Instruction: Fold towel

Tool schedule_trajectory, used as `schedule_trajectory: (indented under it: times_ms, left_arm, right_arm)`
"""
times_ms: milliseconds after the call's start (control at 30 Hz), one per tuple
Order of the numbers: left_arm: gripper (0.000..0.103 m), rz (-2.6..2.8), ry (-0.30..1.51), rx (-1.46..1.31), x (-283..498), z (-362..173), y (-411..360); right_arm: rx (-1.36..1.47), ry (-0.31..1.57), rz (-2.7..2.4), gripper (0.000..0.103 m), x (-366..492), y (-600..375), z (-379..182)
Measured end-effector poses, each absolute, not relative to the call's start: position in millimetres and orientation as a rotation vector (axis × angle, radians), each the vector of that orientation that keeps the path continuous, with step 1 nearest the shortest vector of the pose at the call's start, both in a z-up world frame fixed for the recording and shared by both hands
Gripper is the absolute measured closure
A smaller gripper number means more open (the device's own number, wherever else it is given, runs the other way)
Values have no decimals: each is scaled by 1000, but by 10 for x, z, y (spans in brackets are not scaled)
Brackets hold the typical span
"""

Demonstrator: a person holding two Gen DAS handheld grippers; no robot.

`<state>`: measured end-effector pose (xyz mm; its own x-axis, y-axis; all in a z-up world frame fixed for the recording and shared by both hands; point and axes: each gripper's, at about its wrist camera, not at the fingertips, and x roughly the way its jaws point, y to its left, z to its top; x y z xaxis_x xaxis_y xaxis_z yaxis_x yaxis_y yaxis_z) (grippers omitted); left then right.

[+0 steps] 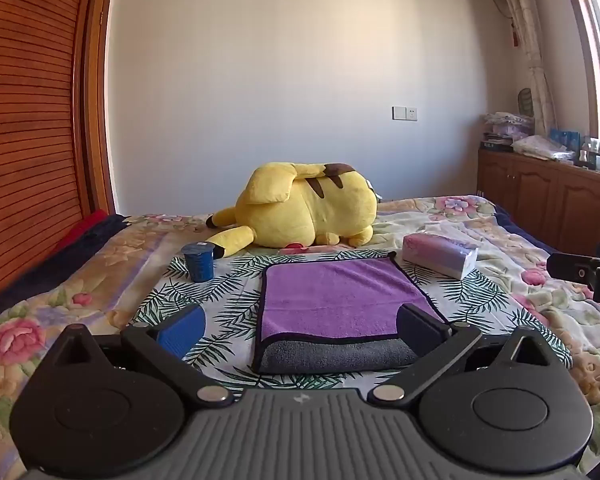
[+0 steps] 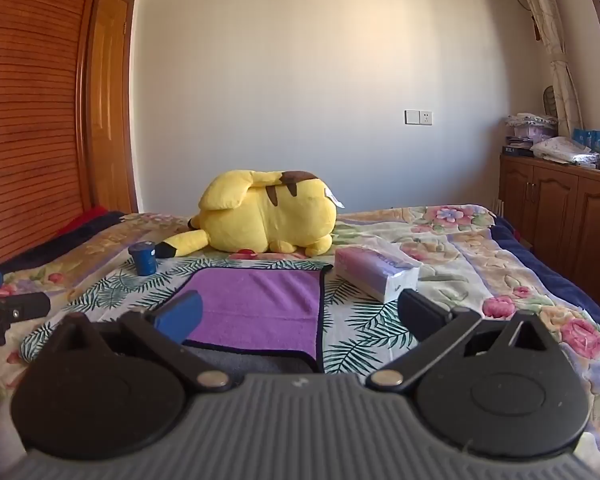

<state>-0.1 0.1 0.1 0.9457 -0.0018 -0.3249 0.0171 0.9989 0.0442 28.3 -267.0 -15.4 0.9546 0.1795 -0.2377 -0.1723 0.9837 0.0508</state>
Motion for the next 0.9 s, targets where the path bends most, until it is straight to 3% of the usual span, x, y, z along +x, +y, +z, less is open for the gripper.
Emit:
schedule_trajectory:
  times_ms: [900]
  left_arm:
    - [16,-8,329,53,-1,0,0]
  right_arm:
    - [33,234,179,0,258,-2688,-138]
